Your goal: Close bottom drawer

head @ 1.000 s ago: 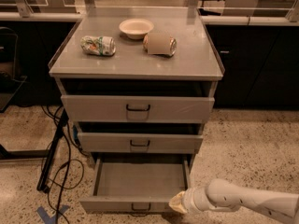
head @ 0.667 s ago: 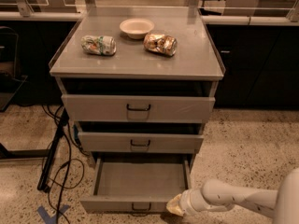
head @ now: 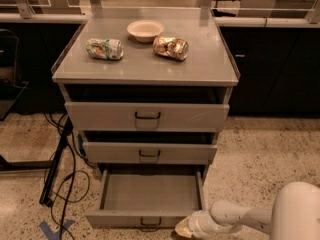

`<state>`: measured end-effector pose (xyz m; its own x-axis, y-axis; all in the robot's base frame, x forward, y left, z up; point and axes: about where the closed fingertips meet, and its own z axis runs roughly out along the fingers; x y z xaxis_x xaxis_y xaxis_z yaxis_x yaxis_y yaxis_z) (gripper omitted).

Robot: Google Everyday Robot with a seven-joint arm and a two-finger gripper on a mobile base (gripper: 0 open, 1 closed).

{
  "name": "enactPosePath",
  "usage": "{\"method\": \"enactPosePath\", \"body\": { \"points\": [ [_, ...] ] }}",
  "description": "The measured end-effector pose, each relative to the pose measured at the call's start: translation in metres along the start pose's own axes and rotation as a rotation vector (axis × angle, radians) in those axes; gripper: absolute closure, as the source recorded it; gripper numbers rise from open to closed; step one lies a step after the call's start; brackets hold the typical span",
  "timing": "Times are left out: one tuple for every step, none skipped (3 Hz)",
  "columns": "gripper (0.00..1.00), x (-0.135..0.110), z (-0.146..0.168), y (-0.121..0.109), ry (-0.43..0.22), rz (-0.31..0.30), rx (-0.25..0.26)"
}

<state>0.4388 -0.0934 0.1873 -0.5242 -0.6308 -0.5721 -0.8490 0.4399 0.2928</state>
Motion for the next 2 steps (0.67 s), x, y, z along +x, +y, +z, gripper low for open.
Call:
{"method": "enactPosePath", "body": {
  "points": [
    [0.73,0.0015,0.0025,0.0005,-0.001,0.003,-0.002],
    [0.49,0.0015,0.0025,0.0005,-0.001,0.003,-0.002]
  ]
}}
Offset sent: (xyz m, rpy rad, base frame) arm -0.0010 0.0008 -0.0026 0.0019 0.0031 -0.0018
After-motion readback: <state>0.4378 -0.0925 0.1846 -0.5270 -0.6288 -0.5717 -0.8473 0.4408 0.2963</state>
